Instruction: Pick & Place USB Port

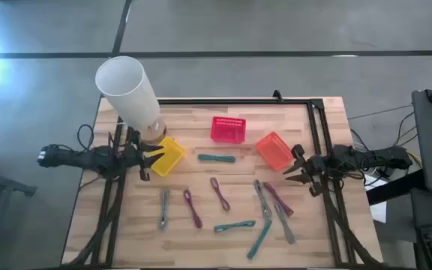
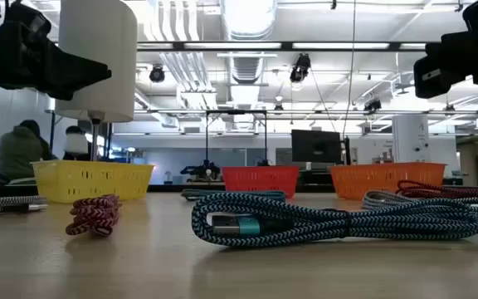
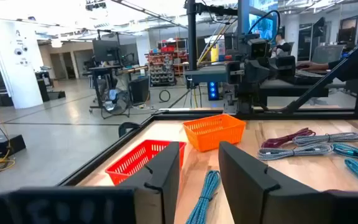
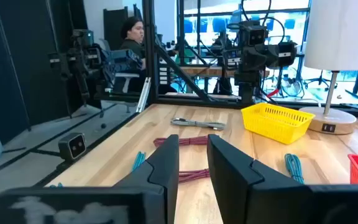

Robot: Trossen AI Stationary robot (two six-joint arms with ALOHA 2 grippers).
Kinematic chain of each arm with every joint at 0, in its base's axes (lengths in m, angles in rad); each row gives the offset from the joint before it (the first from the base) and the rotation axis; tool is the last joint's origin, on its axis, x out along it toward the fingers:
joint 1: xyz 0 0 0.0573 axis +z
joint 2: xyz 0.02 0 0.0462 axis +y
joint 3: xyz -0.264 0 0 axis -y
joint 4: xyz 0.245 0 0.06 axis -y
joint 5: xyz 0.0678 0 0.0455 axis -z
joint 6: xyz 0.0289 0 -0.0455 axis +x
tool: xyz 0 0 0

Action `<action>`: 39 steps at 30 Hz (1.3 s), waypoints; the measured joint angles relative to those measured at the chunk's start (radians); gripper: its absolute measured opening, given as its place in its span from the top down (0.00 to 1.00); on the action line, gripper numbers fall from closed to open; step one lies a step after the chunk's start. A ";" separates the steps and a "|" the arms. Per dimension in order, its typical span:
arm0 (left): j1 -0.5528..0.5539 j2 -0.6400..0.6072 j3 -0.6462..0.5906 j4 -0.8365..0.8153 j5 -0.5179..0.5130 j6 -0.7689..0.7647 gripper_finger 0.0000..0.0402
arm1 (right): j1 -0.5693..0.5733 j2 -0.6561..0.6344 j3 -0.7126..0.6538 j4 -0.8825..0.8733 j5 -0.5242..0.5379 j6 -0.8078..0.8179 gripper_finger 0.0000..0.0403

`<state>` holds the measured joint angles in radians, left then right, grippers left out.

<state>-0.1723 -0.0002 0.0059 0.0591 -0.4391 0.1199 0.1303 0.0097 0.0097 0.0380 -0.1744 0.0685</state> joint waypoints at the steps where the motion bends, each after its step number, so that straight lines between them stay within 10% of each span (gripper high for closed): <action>1: 0.000 0.000 0.000 0.000 0.000 0.000 0.71 | 0.000 0.000 0.000 0.000 0.000 0.000 0.79; 39: 0.000 0.000 0.000 0.000 0.000 0.000 0.71 | 0.000 0.000 0.000 0.000 0.000 0.000 0.81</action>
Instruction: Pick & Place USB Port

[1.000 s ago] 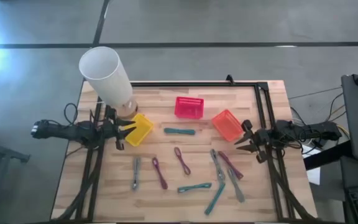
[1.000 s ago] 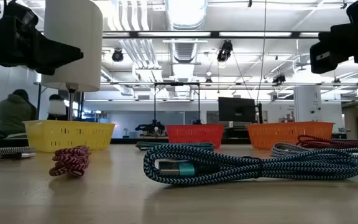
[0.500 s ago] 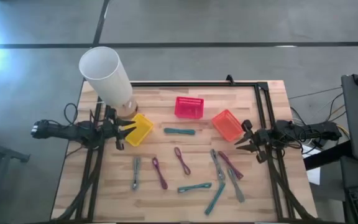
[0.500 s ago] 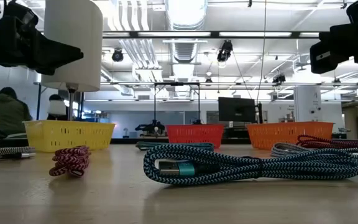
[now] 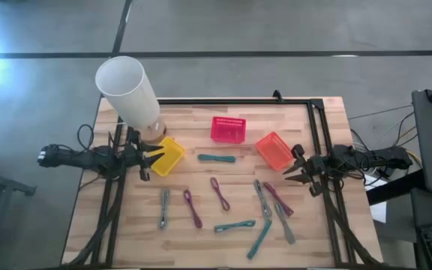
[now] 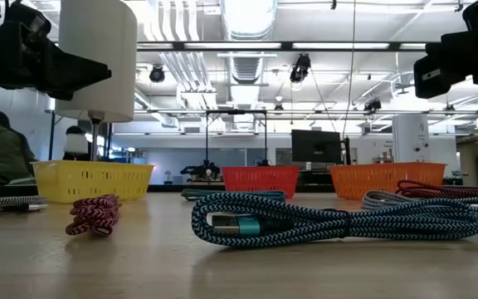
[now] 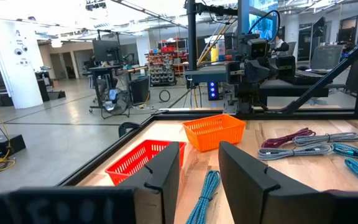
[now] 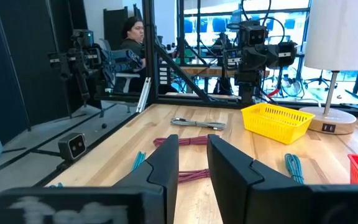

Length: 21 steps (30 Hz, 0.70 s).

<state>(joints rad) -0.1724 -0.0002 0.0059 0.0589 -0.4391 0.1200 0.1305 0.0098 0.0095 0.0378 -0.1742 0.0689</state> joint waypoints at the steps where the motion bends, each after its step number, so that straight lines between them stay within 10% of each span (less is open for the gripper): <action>1: 0.000 0.000 0.000 0.000 0.000 0.000 0.71 | 0.000 0.000 0.000 0.000 0.000 0.001 0.82; 21: 0.000 0.000 0.000 0.000 0.000 0.000 0.71 | 0.000 0.000 0.000 0.000 0.000 0.002 0.79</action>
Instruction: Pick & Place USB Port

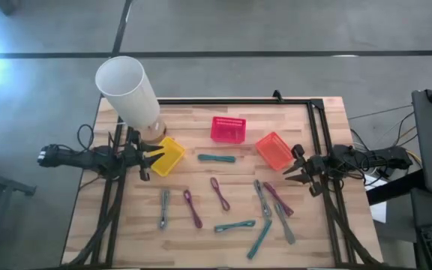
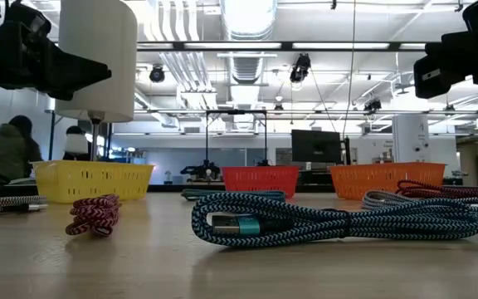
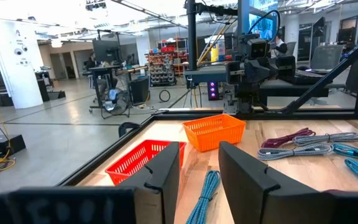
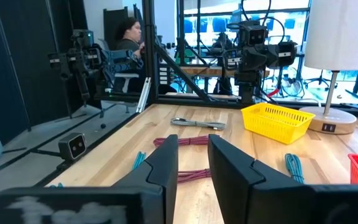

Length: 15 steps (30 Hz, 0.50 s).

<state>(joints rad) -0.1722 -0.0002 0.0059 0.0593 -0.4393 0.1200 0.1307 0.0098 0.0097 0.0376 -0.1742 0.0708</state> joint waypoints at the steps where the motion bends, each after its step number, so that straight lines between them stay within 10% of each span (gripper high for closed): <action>1: 0.000 0.000 0.000 0.000 0.000 0.000 0.71 | 0.000 0.000 0.000 0.000 0.000 -0.001 0.79; 15: 0.000 0.000 0.000 0.000 0.000 0.000 0.71 | 0.000 0.000 0.000 0.000 0.000 -0.001 0.83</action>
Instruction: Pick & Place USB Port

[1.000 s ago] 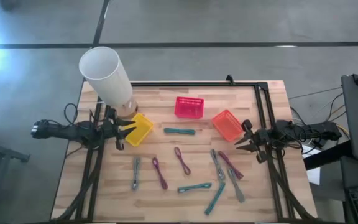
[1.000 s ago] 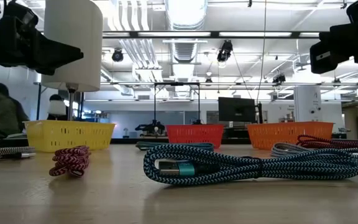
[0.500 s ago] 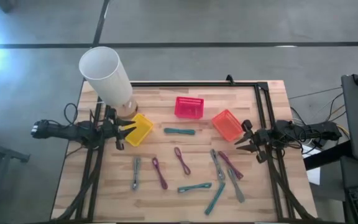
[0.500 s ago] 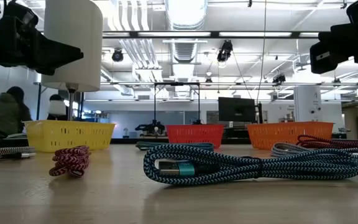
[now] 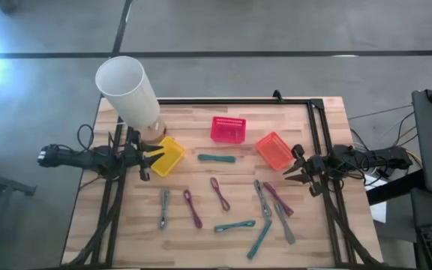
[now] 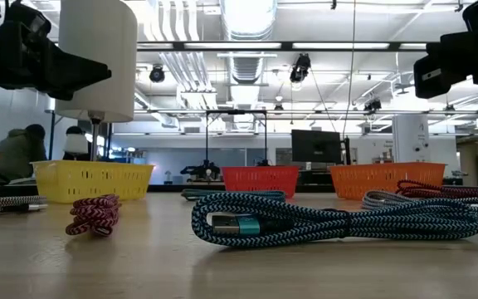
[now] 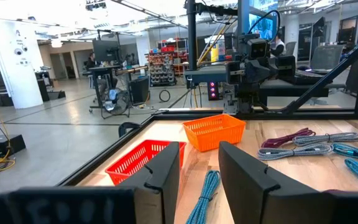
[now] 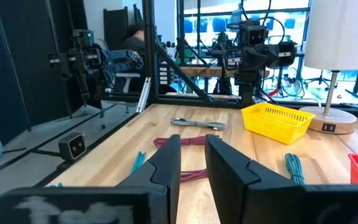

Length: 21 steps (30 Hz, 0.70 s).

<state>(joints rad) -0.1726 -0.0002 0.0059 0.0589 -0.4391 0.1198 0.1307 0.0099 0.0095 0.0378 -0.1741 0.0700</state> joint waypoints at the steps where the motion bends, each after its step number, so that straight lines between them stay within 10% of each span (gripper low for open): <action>1: 0.000 0.000 0.000 0.000 0.000 0.000 0.71 | 0.000 0.000 0.000 0.000 0.000 -0.001 0.83; 21: 0.000 0.000 0.000 0.000 0.000 0.000 0.71 | 0.000 0.000 0.000 0.000 0.000 -0.001 0.81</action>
<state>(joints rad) -0.1725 -0.0002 0.0059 0.0589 -0.4393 0.1198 0.1305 0.0100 0.0093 0.0378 -0.1741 0.0686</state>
